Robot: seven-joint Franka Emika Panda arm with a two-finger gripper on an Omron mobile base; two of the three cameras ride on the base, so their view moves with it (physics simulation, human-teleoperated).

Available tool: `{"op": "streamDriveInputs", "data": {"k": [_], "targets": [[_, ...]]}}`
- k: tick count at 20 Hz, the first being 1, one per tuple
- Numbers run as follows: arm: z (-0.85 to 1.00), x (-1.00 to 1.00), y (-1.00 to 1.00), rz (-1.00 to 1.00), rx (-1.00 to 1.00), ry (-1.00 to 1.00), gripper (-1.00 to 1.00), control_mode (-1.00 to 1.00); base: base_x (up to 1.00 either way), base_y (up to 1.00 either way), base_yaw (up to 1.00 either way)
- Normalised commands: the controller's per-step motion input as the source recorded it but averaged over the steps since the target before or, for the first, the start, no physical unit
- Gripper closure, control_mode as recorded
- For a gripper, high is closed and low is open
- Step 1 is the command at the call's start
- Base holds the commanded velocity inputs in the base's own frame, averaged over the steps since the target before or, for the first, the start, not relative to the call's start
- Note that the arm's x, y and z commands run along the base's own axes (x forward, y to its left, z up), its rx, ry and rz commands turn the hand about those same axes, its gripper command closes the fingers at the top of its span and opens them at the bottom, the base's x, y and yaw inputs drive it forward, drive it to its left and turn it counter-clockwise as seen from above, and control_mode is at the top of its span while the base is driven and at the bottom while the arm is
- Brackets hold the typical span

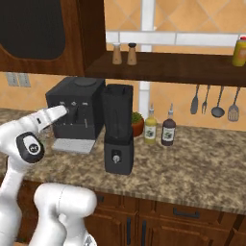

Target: Close the lid blender by securely placing the lid on top.

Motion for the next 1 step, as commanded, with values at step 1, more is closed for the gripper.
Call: {"op": "streamDriveInputs", "data": {"k": [1], "targets": [[-0.59, -0.04, 1.00, -0.03, -0.05, 0.26, -1.00, -1.00, 0.00, 0.00, 0.00]]}}
